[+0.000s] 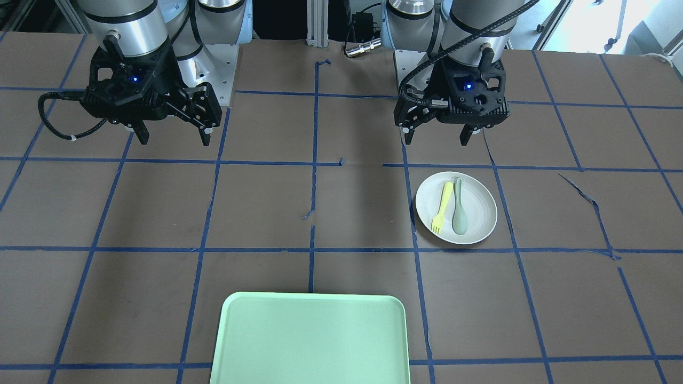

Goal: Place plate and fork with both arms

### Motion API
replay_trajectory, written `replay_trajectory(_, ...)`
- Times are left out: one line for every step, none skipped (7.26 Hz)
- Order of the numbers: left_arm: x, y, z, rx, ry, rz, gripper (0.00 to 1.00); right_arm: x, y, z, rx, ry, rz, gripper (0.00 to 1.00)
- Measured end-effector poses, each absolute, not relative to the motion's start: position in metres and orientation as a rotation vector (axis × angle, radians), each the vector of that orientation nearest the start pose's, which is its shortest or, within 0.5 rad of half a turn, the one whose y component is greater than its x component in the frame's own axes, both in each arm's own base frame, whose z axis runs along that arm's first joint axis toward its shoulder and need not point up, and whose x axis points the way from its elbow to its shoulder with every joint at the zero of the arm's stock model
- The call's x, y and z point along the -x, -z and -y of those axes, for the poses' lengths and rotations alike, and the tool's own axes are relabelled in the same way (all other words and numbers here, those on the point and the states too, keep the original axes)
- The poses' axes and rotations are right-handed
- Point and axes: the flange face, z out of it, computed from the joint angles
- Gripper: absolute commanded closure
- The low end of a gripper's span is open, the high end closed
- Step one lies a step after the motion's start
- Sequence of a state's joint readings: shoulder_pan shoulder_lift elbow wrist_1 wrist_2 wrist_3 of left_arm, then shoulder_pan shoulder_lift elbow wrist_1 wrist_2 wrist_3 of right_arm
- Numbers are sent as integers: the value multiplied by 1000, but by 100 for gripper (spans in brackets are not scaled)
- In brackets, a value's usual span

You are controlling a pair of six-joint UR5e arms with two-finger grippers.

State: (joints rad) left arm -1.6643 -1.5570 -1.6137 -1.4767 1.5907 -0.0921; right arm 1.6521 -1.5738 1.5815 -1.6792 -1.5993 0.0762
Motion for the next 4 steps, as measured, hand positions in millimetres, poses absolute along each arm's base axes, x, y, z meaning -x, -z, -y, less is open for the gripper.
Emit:
replay_trajectory(177, -483, 478, -1, 103, -3126, 0, -171, -496, 488, 7, 166, -3157, 0)
replay_trajectory(177, -483, 478, -1, 103, -3125, 0, -171, -497, 488, 7, 168, -3158, 0)
replay_trajectory(176, -481, 478, -6, 96, -3123, 0, -171, -497, 488, 7, 168, -3158, 0)
replay_trajectory(174, -477, 479, -15, 78, -3120, 0, -171, -497, 488, 7, 168, -3158, 0)
